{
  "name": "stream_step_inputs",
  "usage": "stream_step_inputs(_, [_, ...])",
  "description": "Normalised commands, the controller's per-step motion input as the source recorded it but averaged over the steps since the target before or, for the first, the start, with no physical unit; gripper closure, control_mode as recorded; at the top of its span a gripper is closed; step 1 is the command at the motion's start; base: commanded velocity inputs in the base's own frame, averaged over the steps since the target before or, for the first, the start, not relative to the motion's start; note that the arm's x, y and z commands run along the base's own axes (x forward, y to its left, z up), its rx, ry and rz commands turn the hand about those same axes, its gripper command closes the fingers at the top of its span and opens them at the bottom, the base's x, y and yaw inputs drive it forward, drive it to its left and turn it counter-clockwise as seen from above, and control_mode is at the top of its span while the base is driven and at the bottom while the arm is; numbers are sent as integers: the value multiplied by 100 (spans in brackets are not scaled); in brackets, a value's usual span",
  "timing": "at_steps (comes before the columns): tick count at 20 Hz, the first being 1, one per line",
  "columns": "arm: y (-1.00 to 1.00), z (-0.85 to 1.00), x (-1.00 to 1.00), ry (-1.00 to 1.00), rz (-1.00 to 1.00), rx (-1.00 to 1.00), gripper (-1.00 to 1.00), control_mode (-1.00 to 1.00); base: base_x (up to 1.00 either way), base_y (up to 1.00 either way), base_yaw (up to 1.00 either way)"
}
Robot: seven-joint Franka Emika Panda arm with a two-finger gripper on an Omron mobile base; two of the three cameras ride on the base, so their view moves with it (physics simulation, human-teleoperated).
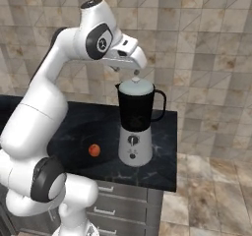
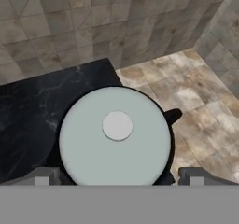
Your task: Open the blender lid, put the apple in the blender, close the lid, and start the blender.
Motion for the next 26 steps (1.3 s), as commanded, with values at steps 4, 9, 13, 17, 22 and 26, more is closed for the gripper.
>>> stream_step_inputs(4, [-17,-23,21,1,0,4,-100,-100,0,0,0])
stream_step_inputs(9, [0,-16,18,1,0,0,-100,-100,0,0,0])
stream_step_inputs(13, [0,-18,23,2,2,0,-100,-100,0,0,0])
stream_step_inputs(17, [-8,-18,18,1,4,1,-100,-100,0,0,0])
stream_step_inputs(22, [-4,-7,11,2,3,0,-100,-100,0,0,0])
stream_step_inputs(26, [-3,-6,0,0,1,0,-100,-100,0,0,0])
